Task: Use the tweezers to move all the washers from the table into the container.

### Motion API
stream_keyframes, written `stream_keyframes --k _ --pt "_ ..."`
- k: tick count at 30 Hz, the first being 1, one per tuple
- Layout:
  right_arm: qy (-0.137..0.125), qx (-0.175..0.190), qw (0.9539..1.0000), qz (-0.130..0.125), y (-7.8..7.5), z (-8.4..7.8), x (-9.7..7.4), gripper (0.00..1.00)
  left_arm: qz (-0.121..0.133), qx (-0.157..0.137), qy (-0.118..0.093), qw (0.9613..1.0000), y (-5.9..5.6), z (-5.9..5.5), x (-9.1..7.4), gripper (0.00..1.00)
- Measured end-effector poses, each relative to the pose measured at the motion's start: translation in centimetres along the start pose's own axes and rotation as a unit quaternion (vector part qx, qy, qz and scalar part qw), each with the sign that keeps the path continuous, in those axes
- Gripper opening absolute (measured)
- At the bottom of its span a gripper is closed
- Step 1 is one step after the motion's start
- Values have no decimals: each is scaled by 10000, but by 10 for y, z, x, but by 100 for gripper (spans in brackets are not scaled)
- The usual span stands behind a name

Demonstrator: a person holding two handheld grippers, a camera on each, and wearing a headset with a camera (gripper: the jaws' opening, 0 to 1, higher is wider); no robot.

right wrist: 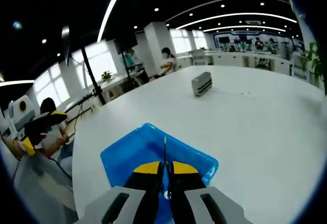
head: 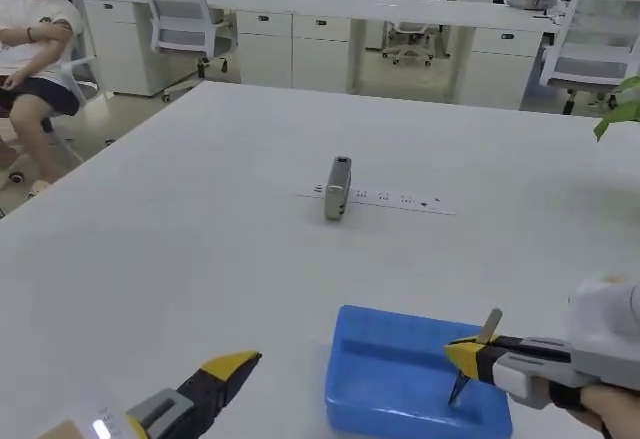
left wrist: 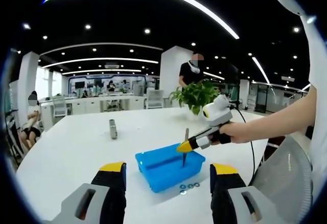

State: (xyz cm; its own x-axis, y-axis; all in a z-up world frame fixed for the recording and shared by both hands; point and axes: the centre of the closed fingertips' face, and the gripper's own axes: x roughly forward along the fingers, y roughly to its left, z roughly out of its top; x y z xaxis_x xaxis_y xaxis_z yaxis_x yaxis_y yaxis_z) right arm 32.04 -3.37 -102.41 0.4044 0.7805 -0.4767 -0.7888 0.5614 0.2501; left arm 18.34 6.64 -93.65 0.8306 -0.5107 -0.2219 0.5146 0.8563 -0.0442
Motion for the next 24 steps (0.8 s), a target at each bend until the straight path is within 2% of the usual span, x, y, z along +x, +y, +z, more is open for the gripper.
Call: stream_keyframes --k 16,24 --pt "-54 43 10000 -65 1 -2 -2 3 27 15 52 10000 2 -3 0 64" --pt "-230 111 9997 -50 4 7 -7 3 18 33 74 10000 2 -3 0 64"
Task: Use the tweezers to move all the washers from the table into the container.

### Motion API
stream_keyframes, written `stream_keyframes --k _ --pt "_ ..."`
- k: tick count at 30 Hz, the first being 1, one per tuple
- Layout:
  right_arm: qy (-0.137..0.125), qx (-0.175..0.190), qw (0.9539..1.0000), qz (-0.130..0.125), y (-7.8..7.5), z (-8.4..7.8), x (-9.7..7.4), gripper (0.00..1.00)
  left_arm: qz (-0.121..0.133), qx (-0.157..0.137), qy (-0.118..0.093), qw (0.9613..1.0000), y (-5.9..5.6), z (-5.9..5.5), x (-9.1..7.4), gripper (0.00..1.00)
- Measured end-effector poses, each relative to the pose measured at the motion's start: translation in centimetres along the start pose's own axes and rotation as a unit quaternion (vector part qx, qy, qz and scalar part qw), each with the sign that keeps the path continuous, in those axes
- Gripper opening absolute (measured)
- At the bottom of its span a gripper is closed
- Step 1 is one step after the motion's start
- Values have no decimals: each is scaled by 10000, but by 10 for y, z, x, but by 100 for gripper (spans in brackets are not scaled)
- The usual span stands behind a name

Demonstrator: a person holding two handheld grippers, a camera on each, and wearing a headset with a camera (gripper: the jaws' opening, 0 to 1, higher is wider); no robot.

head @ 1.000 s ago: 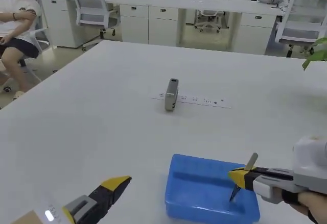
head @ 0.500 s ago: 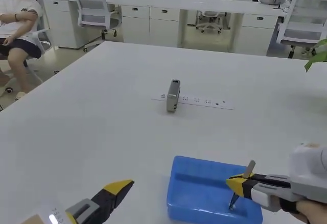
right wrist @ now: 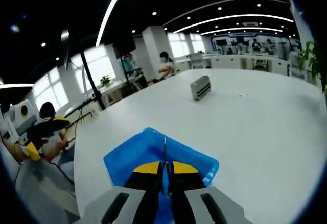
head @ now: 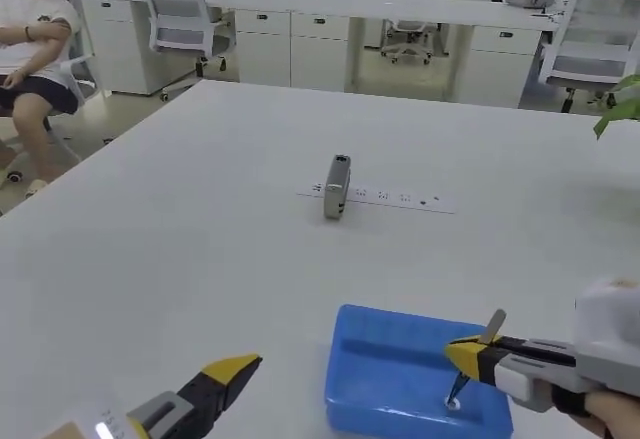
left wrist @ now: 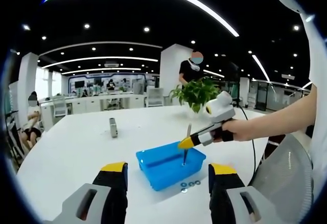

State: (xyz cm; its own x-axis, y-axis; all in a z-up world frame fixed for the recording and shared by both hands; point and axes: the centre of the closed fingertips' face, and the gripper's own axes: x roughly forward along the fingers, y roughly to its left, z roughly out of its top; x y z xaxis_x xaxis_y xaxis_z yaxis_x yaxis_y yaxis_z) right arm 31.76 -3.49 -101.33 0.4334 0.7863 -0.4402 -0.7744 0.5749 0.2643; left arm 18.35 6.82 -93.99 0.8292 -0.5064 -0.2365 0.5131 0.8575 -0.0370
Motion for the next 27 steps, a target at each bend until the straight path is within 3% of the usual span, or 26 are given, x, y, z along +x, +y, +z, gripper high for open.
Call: stream_keyframes --k 10,27 --pt "-122 97 9999 3 8 7 -8 3 -22 -1 6 10000 -1 0 0 63" --pt "-628 434 9971 66 21 26 -29 3 -119 28 88 9999 -4 -3 2 62"
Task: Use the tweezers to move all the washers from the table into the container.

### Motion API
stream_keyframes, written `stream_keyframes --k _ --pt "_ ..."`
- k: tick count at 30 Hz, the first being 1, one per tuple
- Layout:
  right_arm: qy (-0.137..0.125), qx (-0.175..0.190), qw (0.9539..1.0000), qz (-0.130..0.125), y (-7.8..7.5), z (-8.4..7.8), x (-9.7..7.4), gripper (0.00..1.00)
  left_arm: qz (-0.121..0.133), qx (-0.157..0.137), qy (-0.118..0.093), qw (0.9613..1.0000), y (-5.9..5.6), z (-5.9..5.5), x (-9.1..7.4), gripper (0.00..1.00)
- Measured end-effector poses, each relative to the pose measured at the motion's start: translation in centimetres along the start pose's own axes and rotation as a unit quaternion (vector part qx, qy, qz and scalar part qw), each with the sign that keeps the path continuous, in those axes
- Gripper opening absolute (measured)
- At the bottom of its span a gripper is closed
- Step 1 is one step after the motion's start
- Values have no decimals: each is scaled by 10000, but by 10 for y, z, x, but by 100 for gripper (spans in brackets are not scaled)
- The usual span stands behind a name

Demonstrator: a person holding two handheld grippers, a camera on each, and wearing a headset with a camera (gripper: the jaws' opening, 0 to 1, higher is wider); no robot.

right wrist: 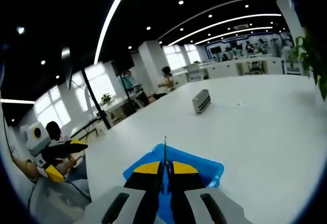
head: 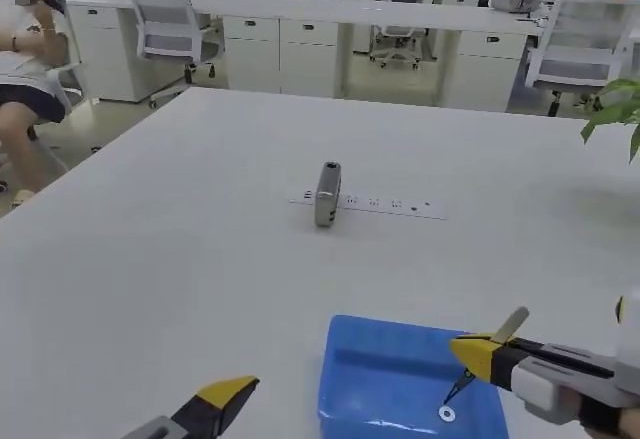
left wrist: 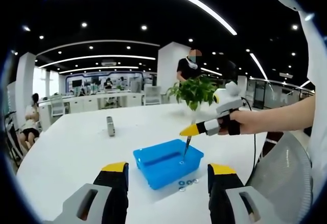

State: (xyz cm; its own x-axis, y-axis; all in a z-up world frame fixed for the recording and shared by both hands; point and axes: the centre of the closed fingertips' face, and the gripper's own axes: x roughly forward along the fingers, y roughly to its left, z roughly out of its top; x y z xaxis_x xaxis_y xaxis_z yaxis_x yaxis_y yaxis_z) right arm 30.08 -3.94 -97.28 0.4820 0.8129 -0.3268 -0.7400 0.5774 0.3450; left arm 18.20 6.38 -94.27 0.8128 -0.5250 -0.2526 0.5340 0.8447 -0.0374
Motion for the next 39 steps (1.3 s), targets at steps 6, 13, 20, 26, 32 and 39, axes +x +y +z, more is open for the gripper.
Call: stream_keyframes --k 6,13,20,26,32,39 --pt "-127 63 9999 57 13 4 -9 3 -5 25 20 10000 0 -1 0 62" --pt "-203 105 9996 165 27 5 -16 3 -14 9 25 10000 0 -1 1 62" --pt "-161 150 9995 226 37 -4 -18 3 -34 20 41 10000 -1 -2 1 62" --pt "-9 72 9998 184 40 -17 -20 3 -41 27 35 10000 -1 -2 1 62" --pt "202 -163 9995 169 43 -32 -21 3 -25 26 14 10000 -1 -1 0 61" --pt "177 -128 9996 199 47 -36 -21 3 -8 13 -14 10000 0 0 0 61"
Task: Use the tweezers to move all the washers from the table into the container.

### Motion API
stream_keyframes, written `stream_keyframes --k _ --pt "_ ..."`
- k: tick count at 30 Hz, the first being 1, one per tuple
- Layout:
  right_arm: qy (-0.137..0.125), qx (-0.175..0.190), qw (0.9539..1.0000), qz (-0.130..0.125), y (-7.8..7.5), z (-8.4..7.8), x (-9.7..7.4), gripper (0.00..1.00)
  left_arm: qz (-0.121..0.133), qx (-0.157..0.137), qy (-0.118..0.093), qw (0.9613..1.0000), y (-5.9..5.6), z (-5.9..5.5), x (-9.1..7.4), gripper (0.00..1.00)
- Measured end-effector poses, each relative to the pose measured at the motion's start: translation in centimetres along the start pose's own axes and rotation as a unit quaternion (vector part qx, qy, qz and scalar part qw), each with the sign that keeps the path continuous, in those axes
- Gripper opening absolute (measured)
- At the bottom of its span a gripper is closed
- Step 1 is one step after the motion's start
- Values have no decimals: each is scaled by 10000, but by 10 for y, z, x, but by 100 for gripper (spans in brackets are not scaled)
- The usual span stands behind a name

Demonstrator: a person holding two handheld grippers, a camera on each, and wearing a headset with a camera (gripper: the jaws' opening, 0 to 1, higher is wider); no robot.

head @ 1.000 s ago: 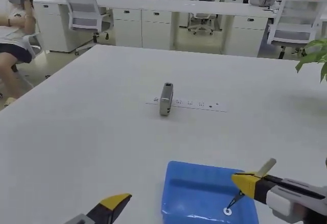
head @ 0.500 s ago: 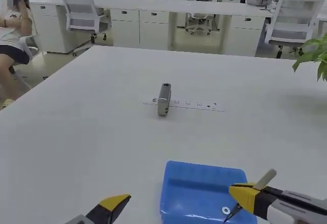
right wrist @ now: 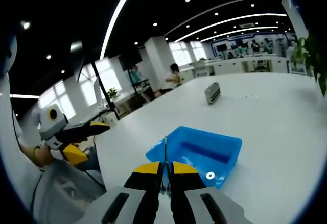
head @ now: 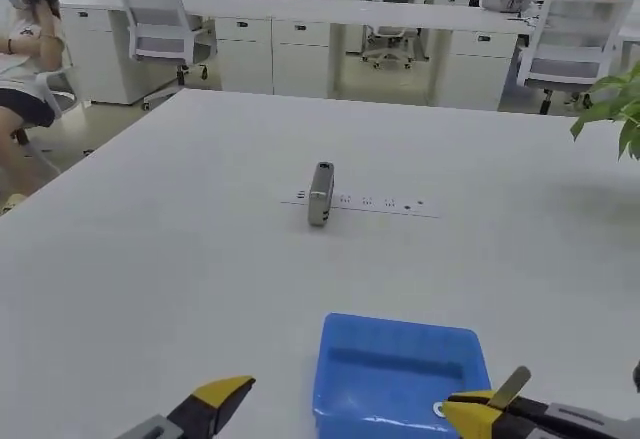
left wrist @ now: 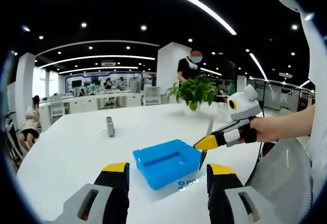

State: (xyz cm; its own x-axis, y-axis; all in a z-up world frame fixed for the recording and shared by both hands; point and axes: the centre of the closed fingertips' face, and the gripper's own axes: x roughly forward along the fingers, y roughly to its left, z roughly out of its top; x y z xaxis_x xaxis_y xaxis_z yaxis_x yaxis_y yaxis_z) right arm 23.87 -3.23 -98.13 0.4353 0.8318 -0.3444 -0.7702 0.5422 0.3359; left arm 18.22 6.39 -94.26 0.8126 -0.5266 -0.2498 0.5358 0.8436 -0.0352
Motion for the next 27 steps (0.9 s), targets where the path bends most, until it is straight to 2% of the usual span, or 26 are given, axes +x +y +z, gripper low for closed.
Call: stream_keyframes --k 8,15,27 --pt "58 -97 9999 13 0 -5 1 3 6 0 1 10000 0 0 -1 60" --pt "29 -117 9999 -59 -7 -9 -1 3 10 7 -10 10000 0 0 -1 60" --pt "199 -132 9997 -98 -11 -26 2 3 31 9 -21 10000 1 0 -2 60"
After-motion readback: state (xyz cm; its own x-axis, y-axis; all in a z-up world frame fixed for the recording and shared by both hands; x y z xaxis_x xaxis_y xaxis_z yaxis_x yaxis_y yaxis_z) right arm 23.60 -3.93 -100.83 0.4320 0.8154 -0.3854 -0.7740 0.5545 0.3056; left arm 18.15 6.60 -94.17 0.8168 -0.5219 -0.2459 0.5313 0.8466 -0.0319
